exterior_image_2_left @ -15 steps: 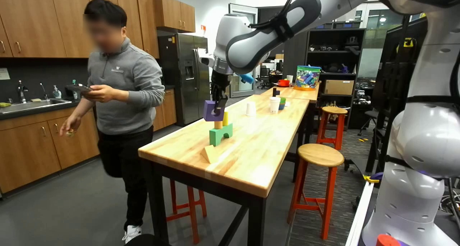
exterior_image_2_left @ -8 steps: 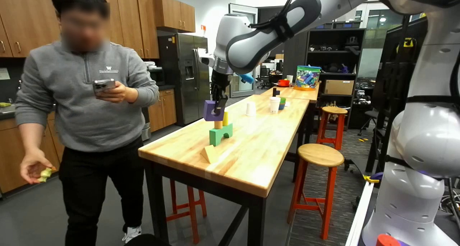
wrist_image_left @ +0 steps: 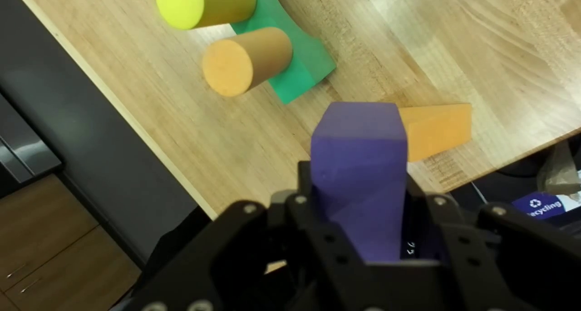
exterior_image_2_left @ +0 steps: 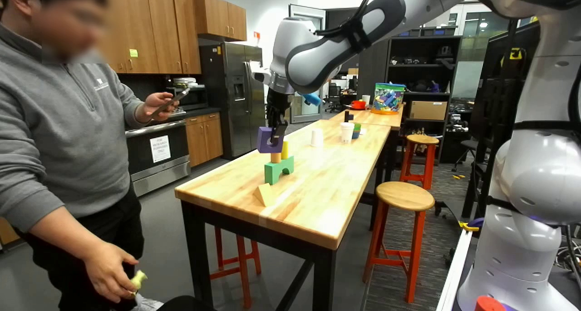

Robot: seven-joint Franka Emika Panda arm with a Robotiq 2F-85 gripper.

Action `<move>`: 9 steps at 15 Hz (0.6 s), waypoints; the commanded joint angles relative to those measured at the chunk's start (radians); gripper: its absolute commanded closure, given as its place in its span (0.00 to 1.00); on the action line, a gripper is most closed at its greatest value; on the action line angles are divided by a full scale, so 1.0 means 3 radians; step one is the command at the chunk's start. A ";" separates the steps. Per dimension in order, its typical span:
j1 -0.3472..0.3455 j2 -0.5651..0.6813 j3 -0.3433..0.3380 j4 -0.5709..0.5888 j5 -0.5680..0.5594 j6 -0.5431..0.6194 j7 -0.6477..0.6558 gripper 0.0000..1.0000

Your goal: Put the purple block on the tower of blocks

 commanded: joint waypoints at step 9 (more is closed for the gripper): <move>0.0002 0.0001 0.0003 0.0008 -0.0003 -0.0012 0.0010 0.84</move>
